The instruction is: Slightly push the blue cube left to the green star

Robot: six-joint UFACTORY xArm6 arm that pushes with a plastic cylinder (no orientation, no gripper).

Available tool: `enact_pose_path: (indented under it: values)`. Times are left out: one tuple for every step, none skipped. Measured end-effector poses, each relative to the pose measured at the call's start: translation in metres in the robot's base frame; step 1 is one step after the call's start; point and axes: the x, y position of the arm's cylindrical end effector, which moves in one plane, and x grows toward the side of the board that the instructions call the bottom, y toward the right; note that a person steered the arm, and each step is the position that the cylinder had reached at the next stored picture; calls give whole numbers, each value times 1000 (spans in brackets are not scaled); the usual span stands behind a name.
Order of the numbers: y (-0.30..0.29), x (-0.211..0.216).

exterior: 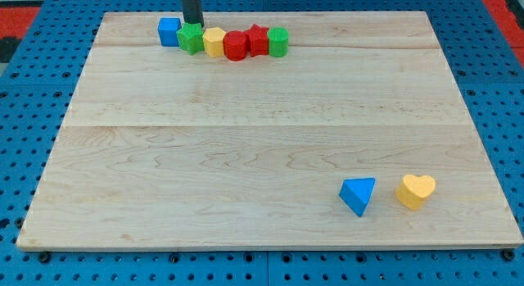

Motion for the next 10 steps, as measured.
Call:
enact_pose_path:
  values:
    - [-5,-25]
    - [-29,-21]
    - [-50,-10]
    - [-50,-4]
    - [-50,-8]
    - [-42,-8]
    - [-29,-8]
    - [-21,-2]
    - [-21,-2]
    - [-22,-5]
